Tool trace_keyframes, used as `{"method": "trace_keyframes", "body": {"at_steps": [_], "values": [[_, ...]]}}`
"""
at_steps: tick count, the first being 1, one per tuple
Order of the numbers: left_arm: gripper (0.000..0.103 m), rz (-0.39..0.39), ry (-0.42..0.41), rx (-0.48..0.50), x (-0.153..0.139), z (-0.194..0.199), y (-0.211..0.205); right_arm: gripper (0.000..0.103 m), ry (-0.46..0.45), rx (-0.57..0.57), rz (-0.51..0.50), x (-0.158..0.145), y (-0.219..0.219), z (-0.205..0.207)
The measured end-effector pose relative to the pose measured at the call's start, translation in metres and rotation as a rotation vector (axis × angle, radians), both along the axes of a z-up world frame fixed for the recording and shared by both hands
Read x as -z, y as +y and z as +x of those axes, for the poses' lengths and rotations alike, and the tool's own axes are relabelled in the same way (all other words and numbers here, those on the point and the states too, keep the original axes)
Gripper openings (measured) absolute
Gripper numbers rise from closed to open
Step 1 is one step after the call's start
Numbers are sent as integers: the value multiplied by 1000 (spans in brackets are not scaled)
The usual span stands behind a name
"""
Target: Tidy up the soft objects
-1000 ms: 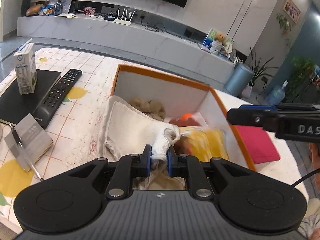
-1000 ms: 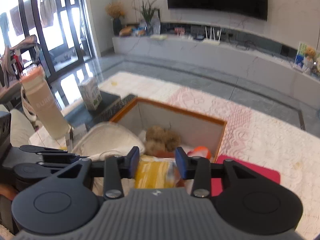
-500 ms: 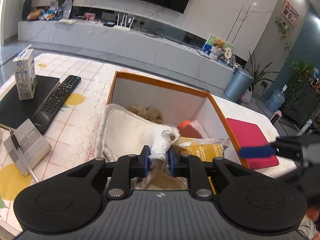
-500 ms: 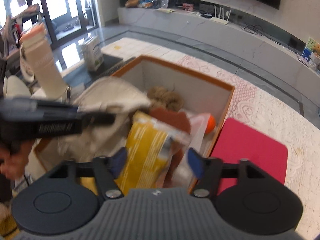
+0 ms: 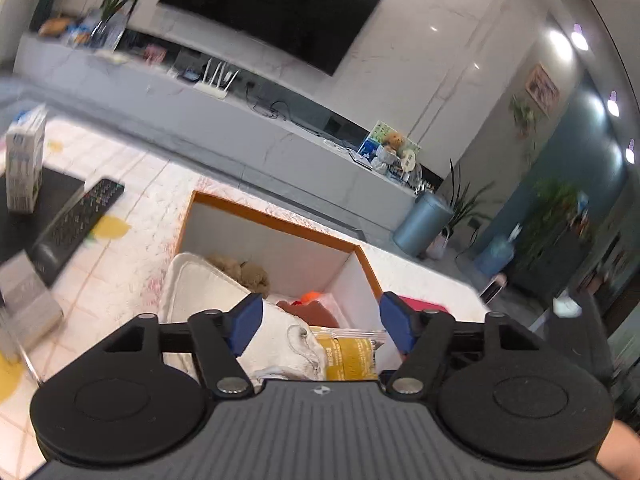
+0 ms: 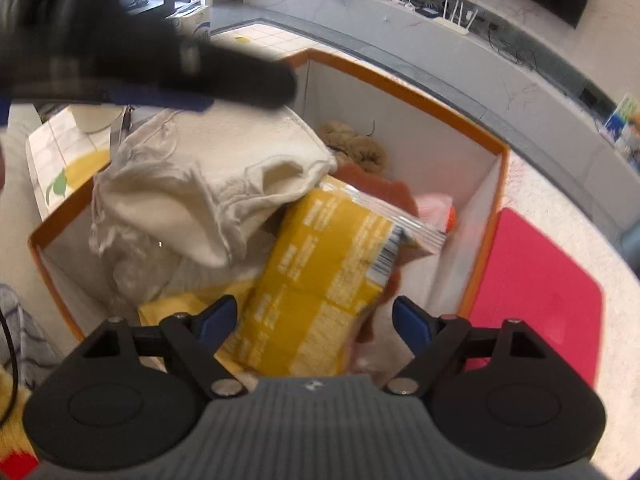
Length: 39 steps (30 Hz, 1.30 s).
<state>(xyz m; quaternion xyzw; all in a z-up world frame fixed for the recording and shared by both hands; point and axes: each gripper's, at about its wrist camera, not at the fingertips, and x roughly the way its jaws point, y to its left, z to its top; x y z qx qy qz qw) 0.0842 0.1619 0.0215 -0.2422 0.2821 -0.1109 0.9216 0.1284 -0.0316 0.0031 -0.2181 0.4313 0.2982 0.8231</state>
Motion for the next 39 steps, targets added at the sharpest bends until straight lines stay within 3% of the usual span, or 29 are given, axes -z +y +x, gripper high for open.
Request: {"method": "trace_keyframes", "body": {"at_steps": [2,5,7,9,12,14,19,22,23,26,31,34,36,39], "values": [[79,-60,13,-25,4,1,12,91,-44,10,36,-12,-11,-7],[79,-111,27,-113,7,2,28,90,-39,31,131,-30,-31,-13],[79,-108,32,-157,7,1,34,78,-26,20,214,-42,-40,-14],[79,-94,38,-173,8,2,38,56,-22,3,236,-48,-40,-12],[79,-102,48,-203,10,4,37,38,-26,-24,154,-42,-19,-6],[78,-111,54,-206,12,6,36,31,19,-67,134,-31,-8,-1],[78,-66,82,-187,16,9,28,33,-7,-92,14,-9,14,13],[79,-55,100,-179,19,12,24,43,-18,-86,-50,-2,19,23],[78,-53,103,-174,19,13,23,51,-13,-95,-59,-1,21,24],[78,-24,101,-161,18,14,17,55,-59,-140,-139,8,28,18],[78,78,85,-203,11,10,7,49,11,-4,86,-14,-3,29],[79,108,51,-243,2,4,3,49,-9,36,183,-32,-24,22],[79,99,-11,-278,-11,-5,-1,52,-21,75,264,-47,-41,17],[85,137,-136,-278,-36,-22,-14,66,8,136,367,-71,-68,11]]}}
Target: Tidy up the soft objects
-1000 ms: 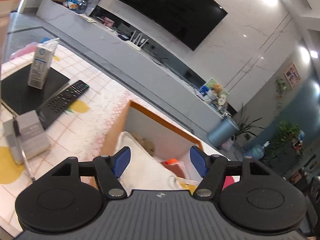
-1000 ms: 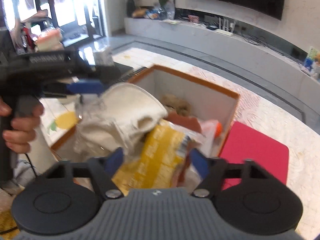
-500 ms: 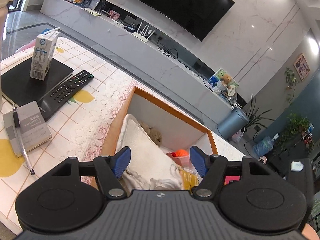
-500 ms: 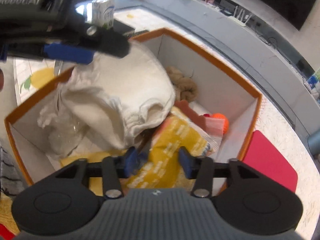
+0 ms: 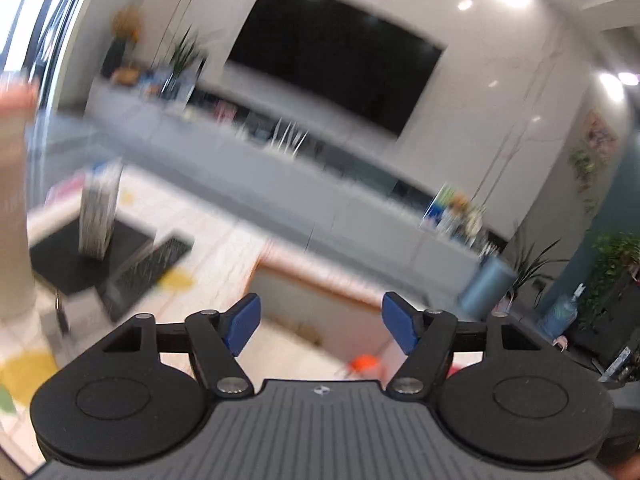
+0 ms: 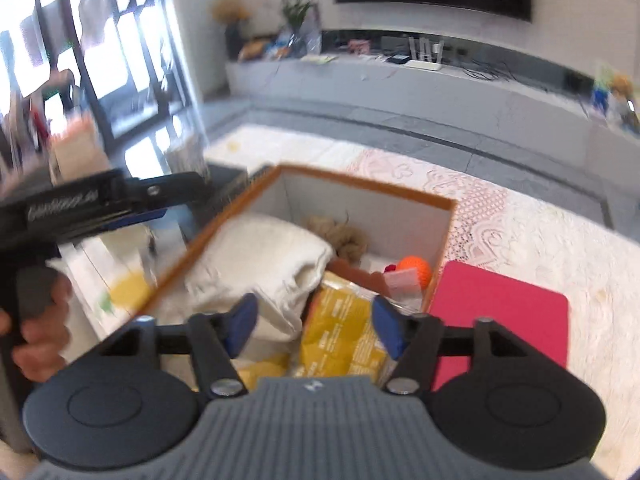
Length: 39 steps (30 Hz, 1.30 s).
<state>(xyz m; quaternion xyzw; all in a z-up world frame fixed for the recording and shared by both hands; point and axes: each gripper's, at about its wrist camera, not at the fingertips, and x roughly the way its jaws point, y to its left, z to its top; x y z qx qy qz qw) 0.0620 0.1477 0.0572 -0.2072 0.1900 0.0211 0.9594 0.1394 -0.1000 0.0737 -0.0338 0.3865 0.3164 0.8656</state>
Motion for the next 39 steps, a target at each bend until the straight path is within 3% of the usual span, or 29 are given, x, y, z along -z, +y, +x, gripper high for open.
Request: {"method": "trace_keyframes", "body": {"at_steps": [2,5,8,12,17,20,24,29,33,39], "values": [[86,53,-58,3,-16,-13,-15,67,-25,14,41,-21,-16,-15],[86,117,-117,34,-35,-31,-41,80,-81,34,89,-49,-41,-40],[88,117,-163,119,-47,-50,-66,94,-166,68,119,-76,-68,-70],[94,143,-184,200,-54,-70,-103,100,-277,174,86,-88,-101,-101],[94,65,-153,264,-46,-74,-121,100,-249,258,128,-74,-135,-127],[94,140,-31,267,-33,-66,-130,100,-249,301,112,-56,-144,-142],[92,244,73,112,-4,-64,-137,100,-205,329,70,-20,-146,-148],[90,262,145,106,19,-52,-143,100,-177,311,46,18,-139,-151],[90,260,154,129,27,-55,-154,100,-154,289,38,36,-138,-149],[89,329,112,131,33,-68,-174,100,-144,291,51,46,-142,-148]]}}
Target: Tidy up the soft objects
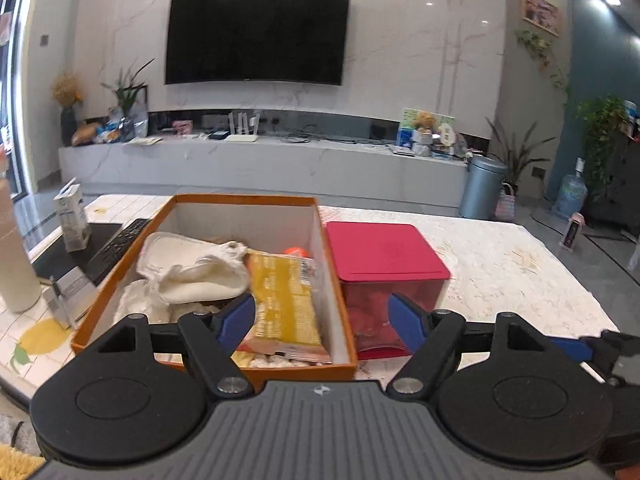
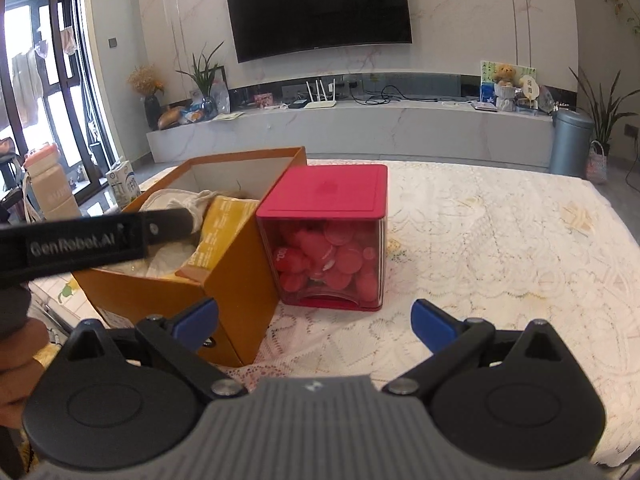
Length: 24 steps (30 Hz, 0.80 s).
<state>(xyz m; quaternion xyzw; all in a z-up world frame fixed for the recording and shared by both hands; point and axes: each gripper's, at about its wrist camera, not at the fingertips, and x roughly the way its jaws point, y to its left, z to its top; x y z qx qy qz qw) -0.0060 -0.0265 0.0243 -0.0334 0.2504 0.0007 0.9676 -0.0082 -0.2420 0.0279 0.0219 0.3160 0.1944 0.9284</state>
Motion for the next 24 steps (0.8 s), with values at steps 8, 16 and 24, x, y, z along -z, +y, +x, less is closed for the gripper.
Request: {"method": "trace_keyframes", "body": {"at_steps": [8,16,24], "values": [[89,34,12,7,6,-2,-15,100,-3,3,6,1,-2,-1],[89,43,-10,13,5,-7,-21,100,-6,19,25,1,-7,-1],[89,49,-19,16,5,-9,-22,100,-7,20,31,2,-8,-1]]}}
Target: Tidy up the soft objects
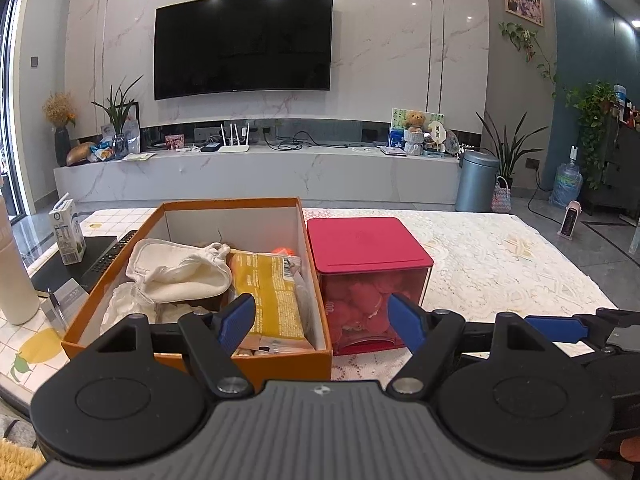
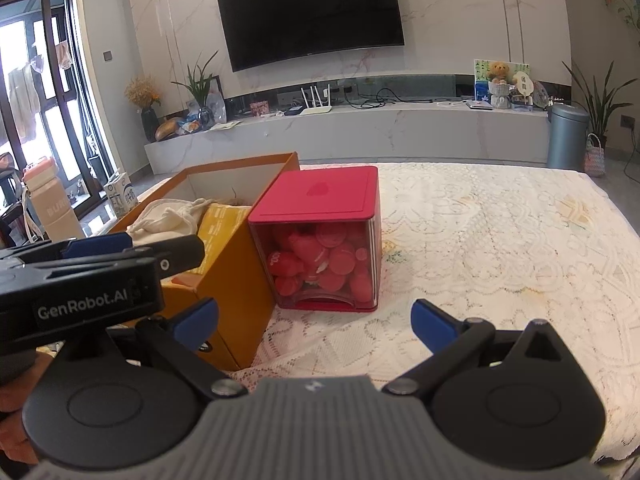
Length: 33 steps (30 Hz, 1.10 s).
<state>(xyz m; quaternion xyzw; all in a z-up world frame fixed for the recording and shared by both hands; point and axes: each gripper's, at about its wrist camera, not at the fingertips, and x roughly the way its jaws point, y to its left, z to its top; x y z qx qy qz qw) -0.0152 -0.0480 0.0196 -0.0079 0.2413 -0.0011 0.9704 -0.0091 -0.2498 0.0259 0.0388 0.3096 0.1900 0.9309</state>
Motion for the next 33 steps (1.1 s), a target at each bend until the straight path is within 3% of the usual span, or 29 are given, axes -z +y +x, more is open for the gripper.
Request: {"method": "trace_keyframes", "body": {"at_steps": [33], "values": [[89,-16,24,3,2,3,3,100,4,1,-10,1,2,0]]}}
